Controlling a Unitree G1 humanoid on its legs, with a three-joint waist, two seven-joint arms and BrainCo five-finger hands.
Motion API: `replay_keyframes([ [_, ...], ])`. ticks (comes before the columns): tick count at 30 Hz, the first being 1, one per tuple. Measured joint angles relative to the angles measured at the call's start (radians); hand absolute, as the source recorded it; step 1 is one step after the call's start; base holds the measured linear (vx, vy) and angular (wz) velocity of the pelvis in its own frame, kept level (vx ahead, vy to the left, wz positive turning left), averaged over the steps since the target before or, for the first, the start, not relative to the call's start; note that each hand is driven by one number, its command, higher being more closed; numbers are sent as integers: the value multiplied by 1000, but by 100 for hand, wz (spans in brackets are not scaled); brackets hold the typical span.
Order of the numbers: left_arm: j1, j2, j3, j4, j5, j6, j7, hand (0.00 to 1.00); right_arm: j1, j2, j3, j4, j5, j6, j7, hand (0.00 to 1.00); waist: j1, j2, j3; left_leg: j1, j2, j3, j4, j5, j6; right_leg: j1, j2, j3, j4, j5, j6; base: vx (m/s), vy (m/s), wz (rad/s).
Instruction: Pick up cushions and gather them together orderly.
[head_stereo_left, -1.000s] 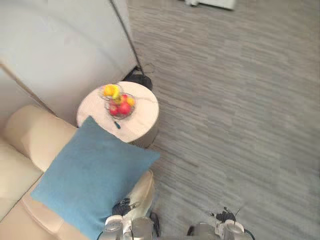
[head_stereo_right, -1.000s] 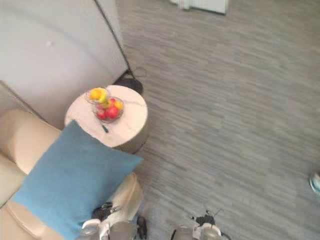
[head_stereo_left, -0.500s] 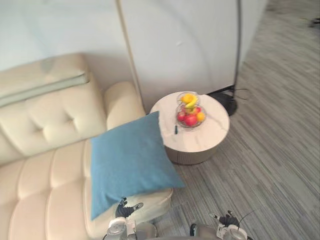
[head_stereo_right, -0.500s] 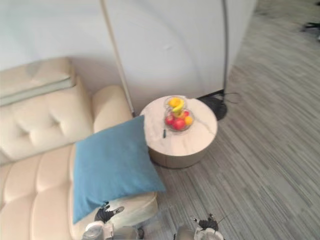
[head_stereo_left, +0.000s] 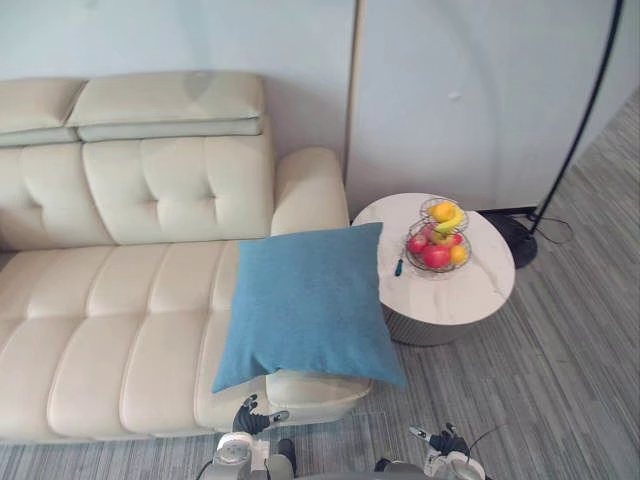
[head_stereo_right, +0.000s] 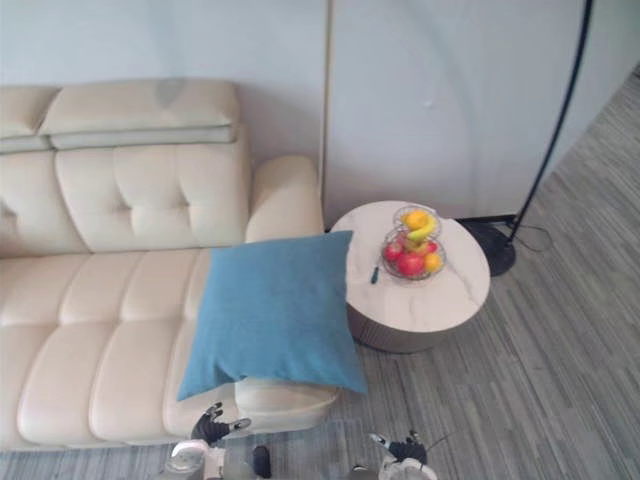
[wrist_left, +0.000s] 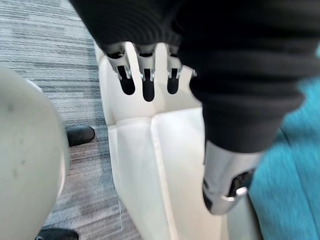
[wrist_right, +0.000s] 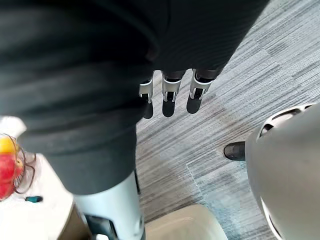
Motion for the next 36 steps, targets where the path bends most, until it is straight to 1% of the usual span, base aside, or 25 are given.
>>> replay_keyframes([
  [2,14,24,7,0,-1,0,0,0,-6,-13,0,-24,-3,-1,0,0,0,0,-1,29,-7,-16,-28,11,0,19,3,-10,-10,0,0,-18,9,10],
  [4,20,42,51,-1,-4,0,1,0,-25,-45,0,-54,-10,1,-1,0,0,2,-7,32,-6,-16,-46,21,-1,16,5,-12,-12,0,0,-32,2,5],
  [7,25,94,159,-18,-34,1,2,0,-36,-112,3,-231,-30,-2,-1,0,-1,3,-6,26,-5,-16,-46,23,0,12,7,-8,-24,4,-1,-14,5,-3],
  [9,25,156,245,-63,-66,-1,8,0,-53,-188,11,-376,-61,-18,2,0,-3,0,-5,24,-5,-16,-47,23,0,16,10,-8,-43,12,0,0,0,0],
  [10,25,164,257,-72,-71,0,8,0,-57,-198,11,-393,-63,-23,3,0,-3,-1,-5,24,-5,-16,-47,22,-1,18,11,-9,-46,14,0,0,0,0],
  [11,25,187,288,-99,-87,-1,11,0,-70,-224,10,-449,-76,-31,6,0,-3,-3,-5,22,-5,-16,-47,21,-1,20,13,-8,-53,19,1,0,0,0],
  [13,24,204,308,-145,-101,-2,13,0,-81,-238,9,-505,-99,-44,12,0,-3,-6,-7,15,-5,-17,-47,21,-2,19,16,-10,-67,27,1,32,-1,1],
  [15,19,204,328,-221,-116,-8,23,0,-95,-238,24,-563,-98,-53,22,0,-3,-10,-8,2,-6,-20,-47,21,-2,20,19,-14,-84,36,0,49,-5,4],
  [17,13,202,328,-244,-129,-19,32,0,-99,-234,40,-574,-92,-61,31,0,-3,-11,-9,-2,-6,-23,-47,21,-2,22,19,-17,-87,36,0,62,-8,6],
  [19,-10,192,325,-292,-160,-26,37,0,-106,-221,81,-573,-40,-67,47,0,-4,-16,-9,-6,-8,-38,-47,21,-2,30,20,-32,-98,37,0,44,-13,16],
  [22,-32,169,316,-324,-178,-39,53,0,-119,-204,126,-573,-7,-67,53,0,-4,-19,-7,-10,-8,-43,-47,21,-2,31,22,-36,-101,37,0,13,-8,9],
  [25,-59,153,257,-333,-178,-40,56,0,-132,-161,167,-572,20,-72,56,0,-1,-23,-4,-25,-7,-45,-47,22,-2,15,24,-38,-102,38,-1,-5,-1,1],
  [27,-81,139,226,-333,-178,-40,70,0,-142,-137,190,-569,38,-73,55,0,3,-30,2,-48,-6,-45,-47,26,-3,-5,25,-39,-102,44,-3,0,0,0],
  [28,-97,133,202,-333,-178,-40,75,0,-154,-123,208,-566,41,-73,55,0,5,-36,24,-53,-5,-45,-47,30,-3,-12,26,-38,-102,48,-4,-40,5,-1],
  [30,-122,127,159,-332,-178,-40,75,0,-177,-98,240,-559,61,-76,53,0,5,-49,45,-84,-3,-43,-47,39,-1,-42,28,-37,-102,58,-6,-51,9,-1],
  [32,-163,114,110,-329,-178,-40,77,0,-225,-78,279,-515,82,-80,52,0,7,-63,85,-115,-2,-40,-47,50,2,-75,29,-33,-101,70,-11,-56,19,-4],
  [33,-195,101,79,-320,-178,-41,83,0,-250,-66,312,-483,99,-85,50,0,13,-68,107,-139,0,-38,-45,57,3,-107,27,-25,-84,72,-14,-66,27,-1],
  [34,-209,95,72,-309,-178,-42,89,0,-255,-64,325,-473,101,-85,50,0,13,-68,109,-153,1,-38,-44,60,4,-123,25,-24,-75,72,-14,-69,34,4],
  [36,-263,92,42,-269,-177,-42,95,0,-289,-52,362,-438,102,-88,43,0,16,-71,145,-189,5,-38,-16,60,5,-155,20,-15,-52,76,-20,-43,27,2],
])
